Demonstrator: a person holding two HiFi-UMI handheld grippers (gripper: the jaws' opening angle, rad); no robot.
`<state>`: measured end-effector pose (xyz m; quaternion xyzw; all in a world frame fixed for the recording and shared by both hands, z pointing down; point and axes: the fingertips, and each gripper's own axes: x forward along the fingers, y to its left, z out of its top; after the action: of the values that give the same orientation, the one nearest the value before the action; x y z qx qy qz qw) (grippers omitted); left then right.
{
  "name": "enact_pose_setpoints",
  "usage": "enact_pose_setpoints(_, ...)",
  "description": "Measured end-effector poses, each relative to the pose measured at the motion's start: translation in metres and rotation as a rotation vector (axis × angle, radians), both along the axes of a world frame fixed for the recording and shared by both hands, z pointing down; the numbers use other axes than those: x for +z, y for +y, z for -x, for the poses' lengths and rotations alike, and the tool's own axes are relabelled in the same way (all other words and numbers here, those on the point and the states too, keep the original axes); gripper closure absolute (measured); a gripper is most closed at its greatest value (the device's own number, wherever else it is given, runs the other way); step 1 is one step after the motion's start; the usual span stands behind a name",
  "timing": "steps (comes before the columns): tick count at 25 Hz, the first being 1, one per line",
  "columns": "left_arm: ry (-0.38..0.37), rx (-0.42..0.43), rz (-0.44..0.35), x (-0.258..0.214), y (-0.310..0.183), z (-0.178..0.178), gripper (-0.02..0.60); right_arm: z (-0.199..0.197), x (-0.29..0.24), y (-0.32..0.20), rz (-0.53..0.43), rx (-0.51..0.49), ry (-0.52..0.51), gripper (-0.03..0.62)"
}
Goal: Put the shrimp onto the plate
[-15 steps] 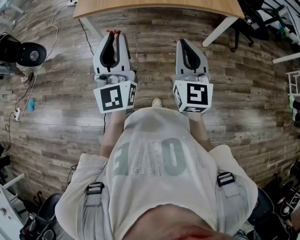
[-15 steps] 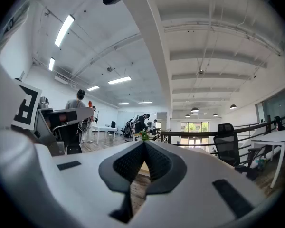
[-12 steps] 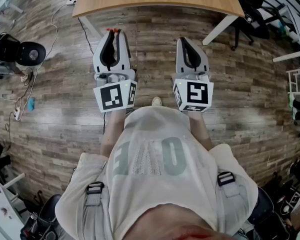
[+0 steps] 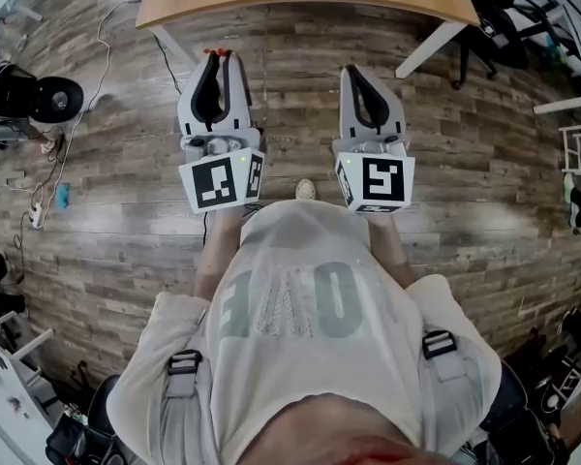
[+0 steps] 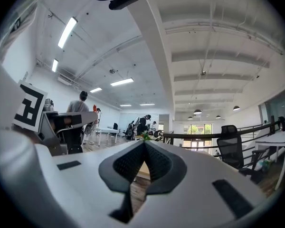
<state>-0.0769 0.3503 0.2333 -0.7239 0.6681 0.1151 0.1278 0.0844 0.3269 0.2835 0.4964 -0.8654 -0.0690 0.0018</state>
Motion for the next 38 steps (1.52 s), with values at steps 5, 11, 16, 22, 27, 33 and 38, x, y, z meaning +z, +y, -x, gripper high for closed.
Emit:
enact_pose_setpoints(5,-0.002,0.003,0.018,0.006,-0.013,-0.003,0.517,-0.009,0.005,-0.01,0.025,-0.004,-0.036,0.574)
enact_pose_setpoints(11,-0.006,0.006,0.021,0.01,-0.027,-0.007,0.517,-0.02,0.011,-0.023,0.052,0.001,-0.064,0.574)
enact_pose_setpoints(16,-0.014,0.007,0.029,0.011,-0.035,-0.012,0.517,-0.027,0.017,-0.03,0.078,0.003,-0.069,0.574)
enact_pose_setpoints(22,-0.012,0.015,0.026,0.013,-0.052,-0.01,0.517,-0.02,0.02,-0.046,0.077,-0.004,-0.067,0.574)
enact_pose_setpoints(27,-0.006,0.024,0.023,0.016,-0.081,-0.006,0.517,-0.019,0.025,-0.072,0.09,0.007,-0.057,0.574)
enact_pose_setpoints(33,-0.002,0.017,0.037,0.017,-0.123,0.004,0.517,-0.012,0.023,-0.116,0.1,-0.006,-0.059,0.574)
enact_pose_setpoints(38,-0.011,0.017,0.043,0.016,-0.159,0.015,0.517,0.003,0.018,-0.156,0.087,-0.038,-0.097,0.574)
